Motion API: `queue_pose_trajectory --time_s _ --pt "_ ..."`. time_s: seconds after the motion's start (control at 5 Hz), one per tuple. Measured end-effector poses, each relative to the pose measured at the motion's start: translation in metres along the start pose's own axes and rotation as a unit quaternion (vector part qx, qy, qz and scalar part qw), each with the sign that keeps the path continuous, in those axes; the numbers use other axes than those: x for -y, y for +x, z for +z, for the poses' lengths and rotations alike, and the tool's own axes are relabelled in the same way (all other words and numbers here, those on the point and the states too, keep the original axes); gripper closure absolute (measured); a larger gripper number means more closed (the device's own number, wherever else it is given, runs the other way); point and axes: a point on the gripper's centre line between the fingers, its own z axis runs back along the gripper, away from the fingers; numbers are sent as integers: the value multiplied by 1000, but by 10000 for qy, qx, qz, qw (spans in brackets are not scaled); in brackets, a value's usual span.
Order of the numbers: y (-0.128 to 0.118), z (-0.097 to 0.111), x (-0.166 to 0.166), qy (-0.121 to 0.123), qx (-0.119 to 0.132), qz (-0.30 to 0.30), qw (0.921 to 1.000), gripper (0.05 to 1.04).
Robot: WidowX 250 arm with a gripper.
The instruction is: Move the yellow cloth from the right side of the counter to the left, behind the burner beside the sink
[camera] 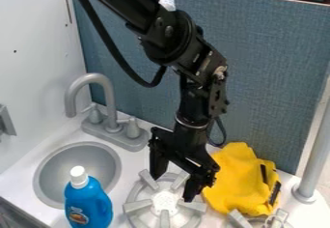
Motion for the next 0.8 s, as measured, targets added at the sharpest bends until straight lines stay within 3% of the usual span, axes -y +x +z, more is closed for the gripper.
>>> queue_pose_trajectory --time_s 0.2,0.6,0.8 --pt "-3 -9 1 12 -168 -25 9999 83" --pt "63 -22 14 -196 178 -380 9989 83" --pt "92 -48 19 -394 276 -371 9982 83"
